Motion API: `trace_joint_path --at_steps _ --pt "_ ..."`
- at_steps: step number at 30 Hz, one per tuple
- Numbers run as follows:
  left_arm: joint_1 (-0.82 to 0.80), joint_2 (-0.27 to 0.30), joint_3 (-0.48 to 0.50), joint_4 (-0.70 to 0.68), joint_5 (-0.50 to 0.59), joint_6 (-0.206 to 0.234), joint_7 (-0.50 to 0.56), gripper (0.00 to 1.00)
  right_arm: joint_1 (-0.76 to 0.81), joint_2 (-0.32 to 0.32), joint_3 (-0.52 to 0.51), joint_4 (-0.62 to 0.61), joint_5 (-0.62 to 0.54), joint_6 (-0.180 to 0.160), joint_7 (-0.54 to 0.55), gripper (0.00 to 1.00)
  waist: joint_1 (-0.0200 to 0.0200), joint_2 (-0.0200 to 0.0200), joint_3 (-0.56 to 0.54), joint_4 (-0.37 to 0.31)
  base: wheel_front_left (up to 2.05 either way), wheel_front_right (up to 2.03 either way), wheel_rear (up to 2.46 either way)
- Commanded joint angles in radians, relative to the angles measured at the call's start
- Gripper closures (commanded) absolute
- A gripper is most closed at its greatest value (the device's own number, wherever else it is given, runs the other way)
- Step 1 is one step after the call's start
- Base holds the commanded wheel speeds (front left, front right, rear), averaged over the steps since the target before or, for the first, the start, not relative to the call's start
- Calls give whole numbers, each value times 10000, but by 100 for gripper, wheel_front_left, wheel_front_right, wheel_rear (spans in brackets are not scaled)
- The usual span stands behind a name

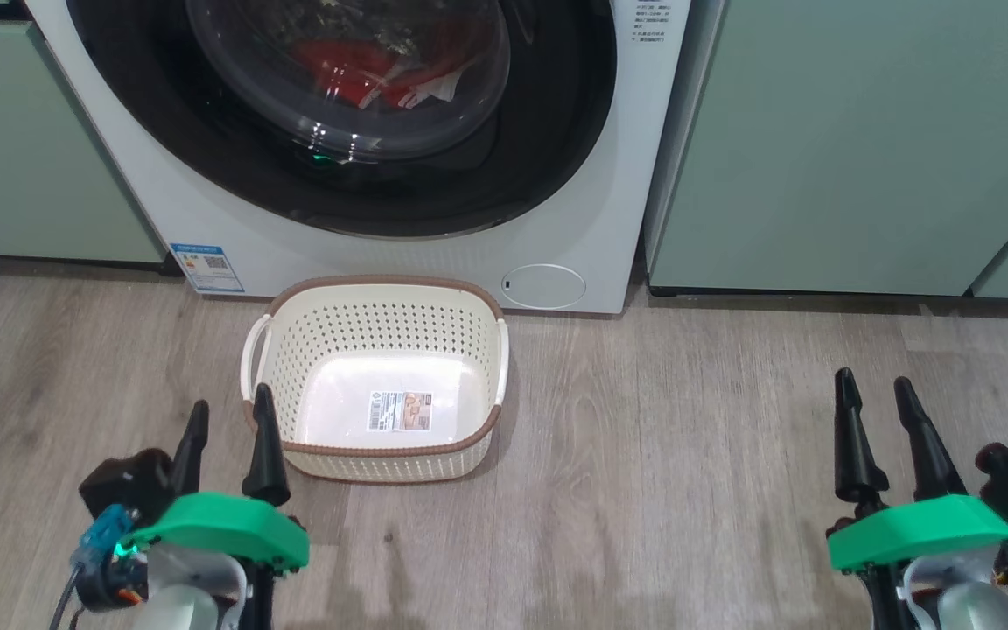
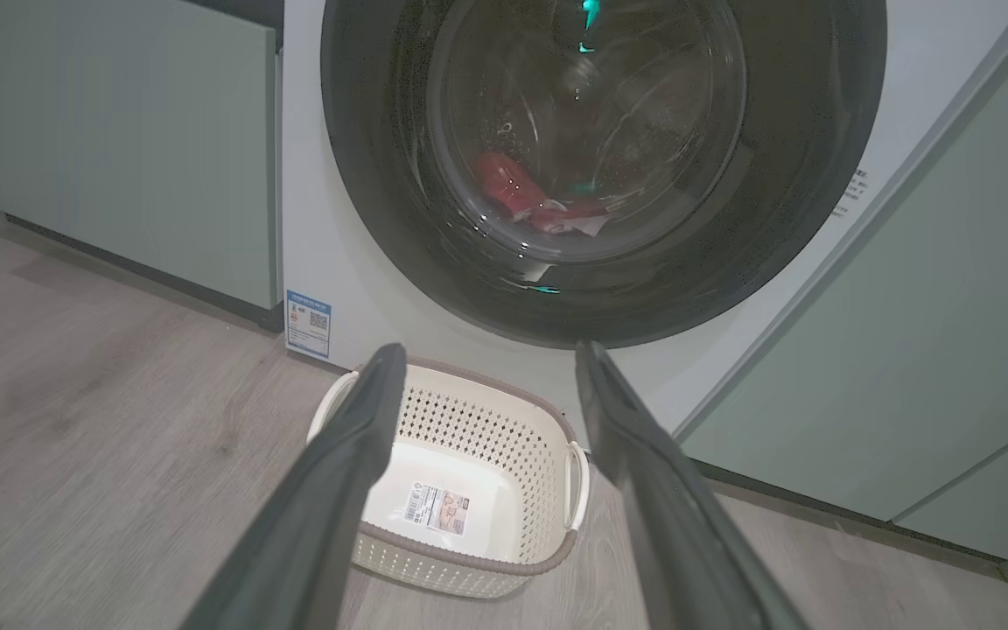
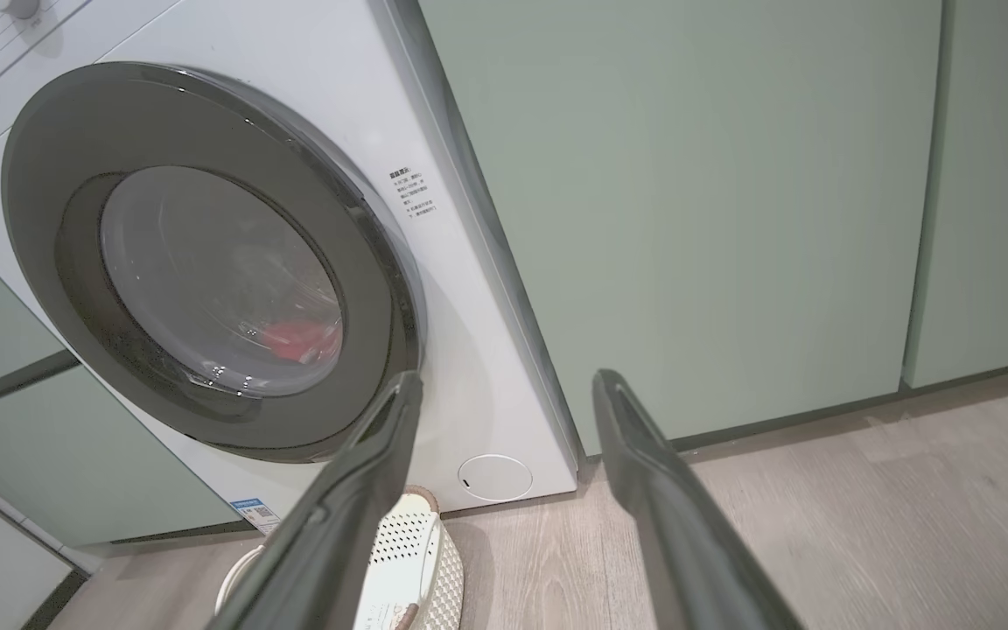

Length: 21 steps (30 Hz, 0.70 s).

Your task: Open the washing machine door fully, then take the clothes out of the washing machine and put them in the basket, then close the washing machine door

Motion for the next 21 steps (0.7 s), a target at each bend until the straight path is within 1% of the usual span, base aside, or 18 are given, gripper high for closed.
trace_joint_path --at_steps 1,10,16,21 --pt "-568 202 145 -432 396 112 -175 0 -567 -138 240 -446 -425 -5 -171 0 0 0 3 2 0 0 0" --pt "-660 279 60 -602 1432 370 -439 0 -630 -154 310 -514 -1520 -6 -436 0 0 0 3 15 0 0 0" --pt "-666 236 81 -548 1945 399 -587 0 -639 -163 353 -436 -2090 -6 -583 0 0 0 -1 18 0 0 0" --pt "-701 188 135 -222 2478 342 -734 0 -640 -172 332 -290 -2491 -7 -730 0 0 0 -6 17 0 0 0"
